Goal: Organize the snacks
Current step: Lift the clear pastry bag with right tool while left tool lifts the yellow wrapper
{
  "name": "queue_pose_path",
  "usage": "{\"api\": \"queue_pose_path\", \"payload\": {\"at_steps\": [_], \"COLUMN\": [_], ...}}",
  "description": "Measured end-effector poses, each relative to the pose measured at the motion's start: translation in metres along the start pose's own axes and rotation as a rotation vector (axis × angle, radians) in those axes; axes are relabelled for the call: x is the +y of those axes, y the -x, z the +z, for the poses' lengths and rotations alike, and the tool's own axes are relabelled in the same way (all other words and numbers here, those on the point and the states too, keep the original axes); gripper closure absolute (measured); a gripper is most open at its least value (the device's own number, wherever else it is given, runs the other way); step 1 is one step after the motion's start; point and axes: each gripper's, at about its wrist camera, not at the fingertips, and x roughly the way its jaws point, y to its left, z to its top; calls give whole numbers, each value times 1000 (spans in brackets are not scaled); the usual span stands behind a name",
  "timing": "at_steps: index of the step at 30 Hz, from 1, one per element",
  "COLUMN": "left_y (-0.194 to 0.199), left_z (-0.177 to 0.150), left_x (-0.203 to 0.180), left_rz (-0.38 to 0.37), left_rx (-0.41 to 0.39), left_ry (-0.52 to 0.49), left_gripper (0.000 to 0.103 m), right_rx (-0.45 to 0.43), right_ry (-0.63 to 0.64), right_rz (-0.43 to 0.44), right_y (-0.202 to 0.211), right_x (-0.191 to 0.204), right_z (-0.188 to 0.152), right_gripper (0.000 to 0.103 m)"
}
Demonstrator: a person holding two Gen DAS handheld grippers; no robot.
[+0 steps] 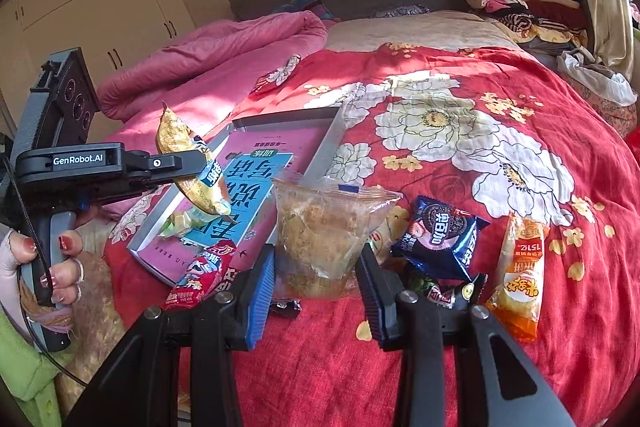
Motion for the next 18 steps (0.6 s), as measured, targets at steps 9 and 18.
{"api": "queue_pose_path", "payload": {"at_steps": [9, 18], "left_y": [13, 24], "left_z": [0, -3], "left_x": [9, 18], "left_rz": [21, 48], "left_rx": [-29, -31], "left_ry": [11, 22], "left_gripper": [93, 93], "right_rx": [-31, -43], "right_ry": [28, 45], "right_rz": [2, 16], "right_y": [7, 8], "right_x": [9, 19], "right_z": [2, 6], "right_gripper": [62, 62]}}
